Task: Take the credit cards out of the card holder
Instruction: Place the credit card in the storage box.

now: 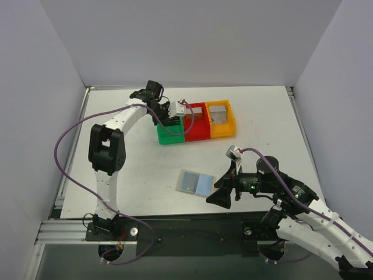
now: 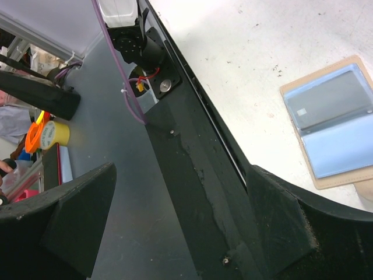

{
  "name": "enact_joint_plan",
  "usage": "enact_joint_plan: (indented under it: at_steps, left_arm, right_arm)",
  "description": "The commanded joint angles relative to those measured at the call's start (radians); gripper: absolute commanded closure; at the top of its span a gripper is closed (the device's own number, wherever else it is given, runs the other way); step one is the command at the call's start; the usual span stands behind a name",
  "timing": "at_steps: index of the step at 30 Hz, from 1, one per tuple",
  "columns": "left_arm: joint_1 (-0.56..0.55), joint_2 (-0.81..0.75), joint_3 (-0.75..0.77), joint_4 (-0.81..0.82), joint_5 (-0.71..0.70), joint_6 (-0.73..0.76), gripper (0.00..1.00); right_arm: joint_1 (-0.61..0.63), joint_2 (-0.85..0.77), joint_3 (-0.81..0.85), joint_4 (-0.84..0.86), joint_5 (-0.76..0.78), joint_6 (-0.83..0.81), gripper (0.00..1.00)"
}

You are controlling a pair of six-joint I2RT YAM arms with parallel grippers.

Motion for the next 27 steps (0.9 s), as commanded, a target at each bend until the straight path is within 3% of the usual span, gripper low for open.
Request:
enact_joint_plan:
  at_steps: [1, 27]
  left_arm:
    - [-0.013, 0.002, 0.048, 0.033, -0.014, 0.040, 1.00]
    - [-0.012, 0.083, 0.069, 0.115, -0.048, 0.015, 1.00]
  right_arm:
    - [0.001, 0.013, -0.007, 0.051, 0.003, -0.016, 0.12]
    - [-0.001, 0.053, -0.024, 0.100, 0.001, -0.002, 0.12]
